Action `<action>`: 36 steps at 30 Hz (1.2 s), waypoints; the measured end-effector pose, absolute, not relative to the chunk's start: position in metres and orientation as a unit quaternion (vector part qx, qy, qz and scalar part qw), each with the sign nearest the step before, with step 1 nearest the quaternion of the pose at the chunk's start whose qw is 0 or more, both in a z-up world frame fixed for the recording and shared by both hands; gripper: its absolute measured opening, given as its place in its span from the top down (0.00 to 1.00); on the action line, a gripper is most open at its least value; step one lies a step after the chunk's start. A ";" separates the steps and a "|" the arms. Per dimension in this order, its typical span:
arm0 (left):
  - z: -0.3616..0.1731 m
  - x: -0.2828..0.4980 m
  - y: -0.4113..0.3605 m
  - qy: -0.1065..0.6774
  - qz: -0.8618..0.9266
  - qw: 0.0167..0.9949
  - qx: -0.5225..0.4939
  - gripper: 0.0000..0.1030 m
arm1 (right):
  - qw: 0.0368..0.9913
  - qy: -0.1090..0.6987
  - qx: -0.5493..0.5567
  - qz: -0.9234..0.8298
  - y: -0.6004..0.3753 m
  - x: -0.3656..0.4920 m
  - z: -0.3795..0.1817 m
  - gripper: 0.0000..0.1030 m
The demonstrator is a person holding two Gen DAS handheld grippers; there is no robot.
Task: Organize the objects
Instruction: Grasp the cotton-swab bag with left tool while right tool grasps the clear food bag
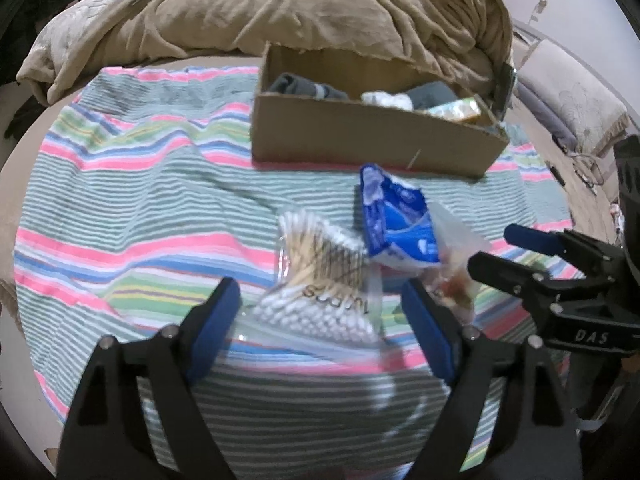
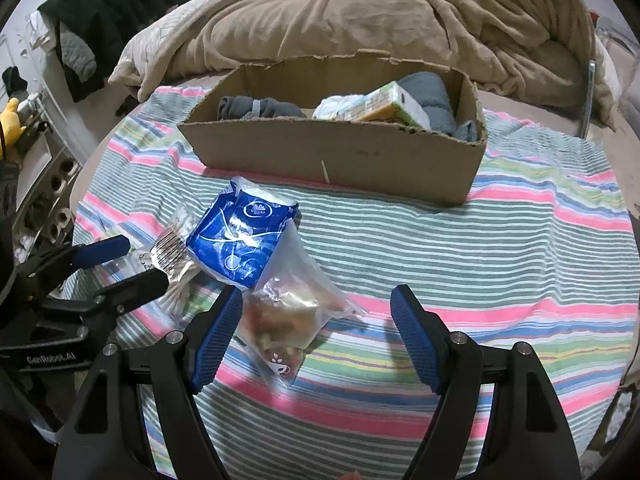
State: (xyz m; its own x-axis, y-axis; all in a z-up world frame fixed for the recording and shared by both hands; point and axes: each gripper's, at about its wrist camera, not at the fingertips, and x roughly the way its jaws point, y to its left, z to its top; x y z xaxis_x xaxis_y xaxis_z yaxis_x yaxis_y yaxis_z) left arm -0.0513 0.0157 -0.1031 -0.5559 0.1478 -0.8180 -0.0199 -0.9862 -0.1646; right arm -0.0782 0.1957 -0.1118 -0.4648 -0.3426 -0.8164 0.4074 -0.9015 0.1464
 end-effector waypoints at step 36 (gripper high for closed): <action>-0.124 -0.065 0.027 -0.014 0.880 0.070 -0.470 0.44 | 0.270 0.022 0.502 -0.821 0.178 -0.091 -0.137 0.46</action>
